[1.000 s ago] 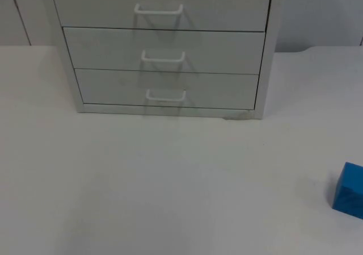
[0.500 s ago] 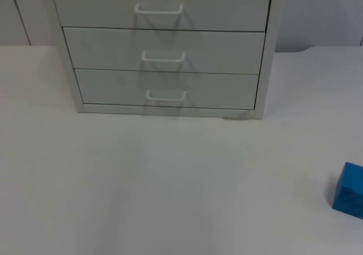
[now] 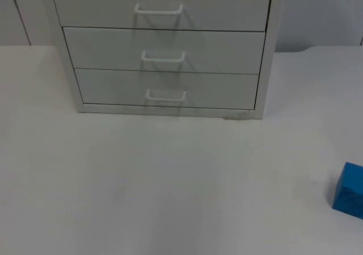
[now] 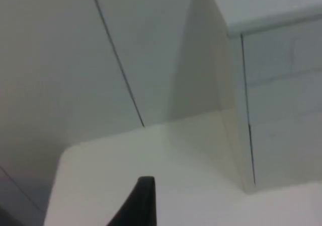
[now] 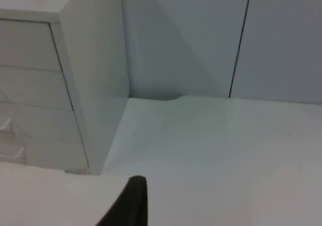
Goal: Open the drawer with the left hand, place the block into the drawer with the right hand, then close the drawer with the left hand.
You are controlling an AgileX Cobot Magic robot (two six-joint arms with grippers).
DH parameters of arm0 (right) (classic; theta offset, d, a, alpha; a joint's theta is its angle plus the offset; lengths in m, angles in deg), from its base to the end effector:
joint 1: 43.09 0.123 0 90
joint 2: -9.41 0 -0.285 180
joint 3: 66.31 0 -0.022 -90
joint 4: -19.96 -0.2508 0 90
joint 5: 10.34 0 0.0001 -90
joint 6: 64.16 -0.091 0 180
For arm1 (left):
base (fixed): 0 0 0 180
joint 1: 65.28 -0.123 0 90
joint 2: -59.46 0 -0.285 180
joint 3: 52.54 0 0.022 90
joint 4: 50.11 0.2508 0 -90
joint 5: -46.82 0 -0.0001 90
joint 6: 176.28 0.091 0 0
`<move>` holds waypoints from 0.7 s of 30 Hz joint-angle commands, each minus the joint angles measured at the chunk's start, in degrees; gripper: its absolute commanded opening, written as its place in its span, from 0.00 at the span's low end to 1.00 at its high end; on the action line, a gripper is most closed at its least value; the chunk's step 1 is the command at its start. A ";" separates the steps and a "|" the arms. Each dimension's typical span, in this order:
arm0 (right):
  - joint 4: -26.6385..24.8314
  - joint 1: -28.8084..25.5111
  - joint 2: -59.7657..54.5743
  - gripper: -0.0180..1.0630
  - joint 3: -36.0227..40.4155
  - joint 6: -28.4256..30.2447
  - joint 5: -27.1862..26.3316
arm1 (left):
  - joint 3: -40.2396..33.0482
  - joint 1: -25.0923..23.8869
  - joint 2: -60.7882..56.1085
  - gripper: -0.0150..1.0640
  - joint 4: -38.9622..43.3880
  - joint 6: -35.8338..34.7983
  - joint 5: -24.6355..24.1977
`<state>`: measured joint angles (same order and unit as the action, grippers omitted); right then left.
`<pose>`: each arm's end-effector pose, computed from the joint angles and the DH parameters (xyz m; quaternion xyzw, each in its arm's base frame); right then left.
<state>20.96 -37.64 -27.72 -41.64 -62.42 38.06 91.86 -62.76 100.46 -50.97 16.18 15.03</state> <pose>0.0686 0.0053 0.4014 -0.0524 0.8184 0.0099 0.5721 0.1100 -0.0056 0.3607 0.1029 0.8044 0.0438 0.5834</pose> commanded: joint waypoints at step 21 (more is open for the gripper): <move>0.32 -0.07 -5.75 0.98 -0.32 3.43 -6.44 | -1.38 14.11 19.46 0.98 21.35 11.72 16.32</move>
<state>20.96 -37.64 -33.52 -41.64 -59.44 32.36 90.81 -48.95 119.70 -31.03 28.55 29.80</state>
